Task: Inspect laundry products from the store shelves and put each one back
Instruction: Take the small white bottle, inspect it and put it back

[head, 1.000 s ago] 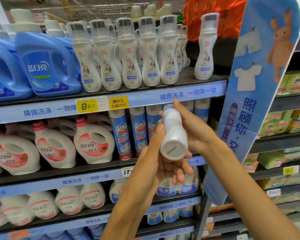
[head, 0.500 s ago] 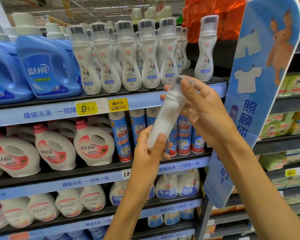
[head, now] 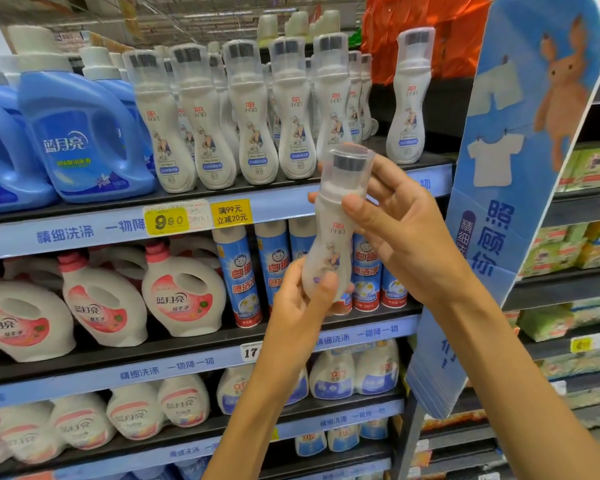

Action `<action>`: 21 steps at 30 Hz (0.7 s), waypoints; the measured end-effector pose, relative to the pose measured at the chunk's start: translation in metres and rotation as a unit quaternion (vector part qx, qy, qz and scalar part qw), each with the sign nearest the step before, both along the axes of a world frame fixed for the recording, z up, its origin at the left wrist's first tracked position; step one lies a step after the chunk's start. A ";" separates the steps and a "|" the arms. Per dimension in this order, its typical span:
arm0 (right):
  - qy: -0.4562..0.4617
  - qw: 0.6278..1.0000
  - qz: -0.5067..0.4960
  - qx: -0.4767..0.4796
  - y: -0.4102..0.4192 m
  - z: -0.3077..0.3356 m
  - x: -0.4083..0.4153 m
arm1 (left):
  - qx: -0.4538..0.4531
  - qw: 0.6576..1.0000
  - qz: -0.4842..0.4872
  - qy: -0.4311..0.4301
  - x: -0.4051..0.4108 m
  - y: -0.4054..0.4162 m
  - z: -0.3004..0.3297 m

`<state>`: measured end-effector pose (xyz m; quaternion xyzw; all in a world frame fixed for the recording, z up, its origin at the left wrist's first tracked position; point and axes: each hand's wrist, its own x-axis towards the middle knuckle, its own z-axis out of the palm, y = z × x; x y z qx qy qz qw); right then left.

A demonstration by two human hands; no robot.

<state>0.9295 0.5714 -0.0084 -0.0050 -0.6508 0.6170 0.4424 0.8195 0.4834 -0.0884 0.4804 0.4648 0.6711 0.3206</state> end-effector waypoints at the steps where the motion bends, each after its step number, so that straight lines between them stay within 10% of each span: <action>1: 0.003 1.000 0.015 0.012 0.000 -0.001 0.002 | 0.007 0.999 0.015 0.030 -0.002 0.001 0.001; 21: -0.027 0.997 0.065 0.043 0.009 0.006 0.004 | 0.010 0.991 -0.024 0.130 -0.003 0.016 0.014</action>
